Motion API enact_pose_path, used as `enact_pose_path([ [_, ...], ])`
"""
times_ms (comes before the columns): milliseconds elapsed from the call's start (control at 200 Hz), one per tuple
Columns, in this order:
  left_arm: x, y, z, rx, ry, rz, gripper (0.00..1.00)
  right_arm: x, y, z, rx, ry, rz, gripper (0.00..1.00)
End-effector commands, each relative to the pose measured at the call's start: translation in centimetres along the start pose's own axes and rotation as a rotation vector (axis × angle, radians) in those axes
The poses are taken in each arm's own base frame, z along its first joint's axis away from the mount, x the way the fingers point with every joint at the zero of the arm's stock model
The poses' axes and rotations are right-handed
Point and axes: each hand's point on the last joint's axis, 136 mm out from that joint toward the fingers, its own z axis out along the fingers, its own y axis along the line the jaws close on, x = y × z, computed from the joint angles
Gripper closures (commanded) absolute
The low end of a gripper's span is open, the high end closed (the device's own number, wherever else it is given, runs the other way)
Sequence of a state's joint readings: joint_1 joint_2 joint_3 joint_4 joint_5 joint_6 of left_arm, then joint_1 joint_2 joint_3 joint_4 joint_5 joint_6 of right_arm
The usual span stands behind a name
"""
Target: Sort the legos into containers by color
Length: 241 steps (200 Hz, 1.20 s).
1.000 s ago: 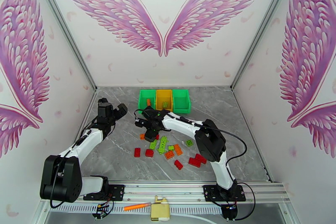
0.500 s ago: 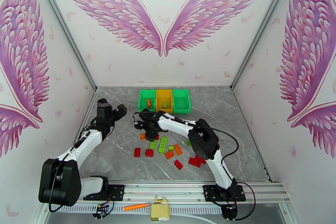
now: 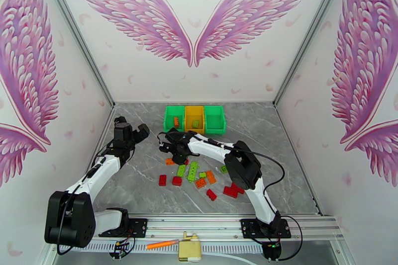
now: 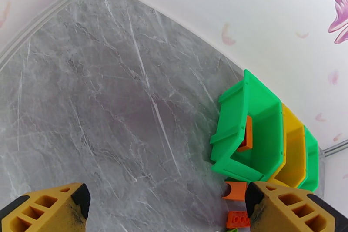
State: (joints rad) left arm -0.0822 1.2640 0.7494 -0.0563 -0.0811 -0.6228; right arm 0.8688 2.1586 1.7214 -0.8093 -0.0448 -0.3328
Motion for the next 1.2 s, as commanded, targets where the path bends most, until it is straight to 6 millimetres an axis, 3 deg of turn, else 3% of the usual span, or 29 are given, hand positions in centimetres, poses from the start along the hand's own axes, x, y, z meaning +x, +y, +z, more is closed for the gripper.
enact_pose_path([
  [0,0.1,0.4,-0.7,-0.019,-0.021,0.045,0.01,-2.4,-0.4,-4.1,-0.008,-0.168,0.046,0.78],
  [170,0.2,-0.8,-1.2,0.038,-0.051,0.096,0.01,-3.4,-1.4,-7.7,-0.01,-0.354,0.126,0.78],
  [355,0.2,-3.4,-2.3,0.14,-0.12,0.168,0.01,-3.7,-4.5,-12.6,0.015,-0.592,0.263,0.78],
  [580,1.6,-8.1,-4.5,0.27,-0.221,0.393,0.01,0.0,-11.8,-16.7,0.131,-0.787,0.585,0.8],
  [675,3.2,-10.6,-5.5,0.378,-0.247,0.508,0.01,2.0,-14.3,-18.1,0.18,-0.869,0.687,0.79],
  [830,6.2,-14.4,-6.6,0.557,-0.222,0.648,0.01,6.2,-19.1,-18.0,0.307,-0.868,0.862,0.8],
  [985,9.5,-17.7,-8.1,0.745,-0.193,0.767,0.01,9.7,-23.6,-16.5,0.367,-0.812,1.005,0.81],
  [1199,11.8,-19.7,-8.7,0.827,-0.166,0.84,0.01,10.6,-28.0,-14.3,0.388,-0.752,1.03,0.82],
])
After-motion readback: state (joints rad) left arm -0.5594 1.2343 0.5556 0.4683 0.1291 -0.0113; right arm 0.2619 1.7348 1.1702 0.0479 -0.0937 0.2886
